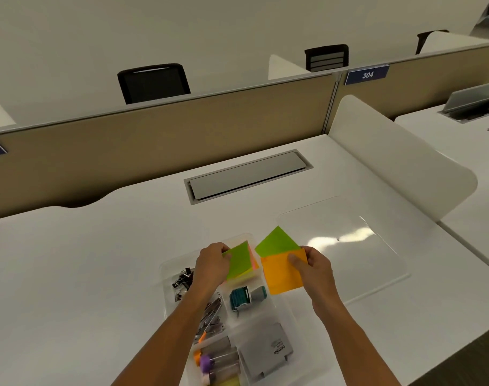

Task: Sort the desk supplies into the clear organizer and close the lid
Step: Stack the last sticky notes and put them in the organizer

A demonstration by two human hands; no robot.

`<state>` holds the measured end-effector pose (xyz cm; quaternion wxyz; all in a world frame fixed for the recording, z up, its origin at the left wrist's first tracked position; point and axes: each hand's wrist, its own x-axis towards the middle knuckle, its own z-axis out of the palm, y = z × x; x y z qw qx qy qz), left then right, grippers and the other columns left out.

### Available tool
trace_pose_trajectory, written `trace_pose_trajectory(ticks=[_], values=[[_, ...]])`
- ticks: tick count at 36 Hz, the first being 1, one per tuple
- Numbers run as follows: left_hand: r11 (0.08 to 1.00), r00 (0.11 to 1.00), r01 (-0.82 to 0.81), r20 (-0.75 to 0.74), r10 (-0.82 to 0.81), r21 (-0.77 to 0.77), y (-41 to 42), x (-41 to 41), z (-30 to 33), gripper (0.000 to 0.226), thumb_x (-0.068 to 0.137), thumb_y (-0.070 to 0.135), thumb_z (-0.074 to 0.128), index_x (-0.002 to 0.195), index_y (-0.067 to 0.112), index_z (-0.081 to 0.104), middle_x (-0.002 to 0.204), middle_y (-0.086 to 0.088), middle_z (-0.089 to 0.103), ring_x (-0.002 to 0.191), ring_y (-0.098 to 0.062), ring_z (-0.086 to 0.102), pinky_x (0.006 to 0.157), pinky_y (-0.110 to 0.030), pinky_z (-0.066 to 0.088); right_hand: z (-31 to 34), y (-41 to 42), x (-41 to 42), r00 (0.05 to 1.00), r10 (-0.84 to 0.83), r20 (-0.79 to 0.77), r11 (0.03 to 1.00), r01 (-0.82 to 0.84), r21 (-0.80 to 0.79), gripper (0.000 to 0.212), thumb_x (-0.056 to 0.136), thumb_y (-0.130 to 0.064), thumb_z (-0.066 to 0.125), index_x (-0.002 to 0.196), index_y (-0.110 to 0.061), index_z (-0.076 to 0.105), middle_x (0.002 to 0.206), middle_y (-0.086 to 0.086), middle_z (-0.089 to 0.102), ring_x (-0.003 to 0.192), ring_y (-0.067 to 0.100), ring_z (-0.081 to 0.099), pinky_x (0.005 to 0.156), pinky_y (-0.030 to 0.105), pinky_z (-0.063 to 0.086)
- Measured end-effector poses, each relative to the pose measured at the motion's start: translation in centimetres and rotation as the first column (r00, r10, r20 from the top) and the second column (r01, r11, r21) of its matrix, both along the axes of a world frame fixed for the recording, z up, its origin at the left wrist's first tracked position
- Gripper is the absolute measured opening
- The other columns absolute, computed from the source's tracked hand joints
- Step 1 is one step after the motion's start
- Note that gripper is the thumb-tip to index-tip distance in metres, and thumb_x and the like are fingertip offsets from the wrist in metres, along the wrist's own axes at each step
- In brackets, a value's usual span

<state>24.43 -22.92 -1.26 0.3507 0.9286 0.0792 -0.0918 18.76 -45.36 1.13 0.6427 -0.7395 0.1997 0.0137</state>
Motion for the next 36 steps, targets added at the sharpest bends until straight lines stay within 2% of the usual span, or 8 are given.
trace_pose_trajectory(ticks=[4,11,15,19,23,26,29,36], values=[[0.999,0.999,0.025,-0.027,-0.024,0.041,0.2,0.1,-0.8,0.020,0.094,0.015,0.047,0.097,0.019,0.065,0.092,-0.006,0.068,0.071,-0.022,0.064,0.059,-0.030,0.048,-0.1,0.1,-0.1,0.998,0.068,0.014,0.995,-0.067,-0.069,0.005,0.096,-0.020,0.061,0.098,-0.024,0.062,0.096,-0.003,0.067,0.088,0.016,0.063,0.065,0.025,0.046],[0.988,0.995,0.094,-0.042,-0.090,0.126,-0.2,0.5,-0.9,0.028,0.095,0.013,0.052,0.120,0.012,0.063,0.118,-0.008,0.064,0.099,-0.026,0.062,0.085,-0.035,0.049,-0.7,0.3,0.1,0.994,0.110,0.006,0.989,-0.109,-0.095,0.005,0.095,-0.020,0.063,0.098,-0.024,0.063,0.094,0.000,0.068,0.088,0.019,0.065,0.070,0.029,0.051],[0.990,0.997,0.071,-0.031,-0.068,0.120,0.0,0.4,-0.9,0.034,0.095,0.015,0.053,0.129,0.012,0.057,0.130,-0.009,0.057,0.111,-0.027,0.058,0.093,-0.036,0.047,-1.1,0.2,0.3,0.991,0.132,-0.003,0.985,-0.132,-0.114,0.007,0.094,-0.022,0.063,0.101,-0.025,0.064,0.096,0.000,0.068,0.090,0.020,0.065,0.076,0.033,0.053],[0.998,0.999,0.014,0.032,-0.015,0.054,0.1,-0.2,-0.5,0.029,0.096,0.014,0.054,0.125,0.015,0.058,0.132,-0.004,0.053,0.116,-0.019,0.052,0.085,-0.027,0.040,-1.1,0.5,0.7,0.988,0.155,0.005,0.979,-0.153,-0.134,0.009,0.095,-0.020,0.063,0.100,-0.027,0.062,0.096,-0.003,0.067,0.091,0.018,0.064,0.072,0.029,0.050],[0.998,0.993,-0.050,0.107,0.053,-0.024,0.7,-1.1,-0.1,0.023,0.096,0.016,0.055,0.117,0.021,0.061,0.128,0.004,0.054,0.094,-0.005,0.051,0.080,-0.023,0.035,-1.1,0.8,1.3,0.980,0.199,0.008,0.965,-0.195,-0.176,0.017,0.095,-0.021,0.062,0.112,-0.025,0.061,0.104,-0.003,0.066,0.096,0.018,0.063,0.073,0.027,0.048],[0.994,0.980,-0.076,0.180,0.090,-0.080,1.4,-1.8,-0.3,0.020,0.094,0.017,0.058,0.112,0.024,0.061,0.122,0.006,0.058,0.107,-0.008,0.053,0.087,-0.023,0.036,-0.7,0.9,1.9,0.975,0.223,-0.001,0.949,-0.217,-0.229,0.023,0.096,-0.023,0.062,0.118,-0.026,0.058,0.110,-0.005,0.062,0.097,0.017,0.060,0.072,0.026,0.047],[0.988,0.964,-0.114,0.229,0.136,-0.107,2.3,-2.6,-0.3,0.019,0.093,0.016,0.060,0.110,0.024,0.062,0.117,0.007,0.058,0.103,-0.005,0.049,0.091,-0.025,0.040,-0.1,1.2,2.7,0.966,0.257,0.004,0.923,-0.244,-0.297,0.024,0.097,-0.024,0.061,0.119,-0.028,0.056,0.110,-0.007,0.057,0.099,0.017,0.056,0.070,0.026,0.044],[0.962,0.924,-0.190,0.296,0.242,-0.194,4.0,-4.3,0.0,0.018,0.093,0.011,0.060,0.105,0.023,0.064,0.113,0.008,0.058,0.106,-0.010,0.052,0.078,-0.013,0.041,1.1,2.3,5.5,0.919,0.395,0.009,0.826,-0.351,-0.440,0.025,0.096,-0.020,0.060,0.119,-0.030,0.061,0.114,-0.001,0.059,0.097,0.017,0.055,0.075,0.028,0.043]])
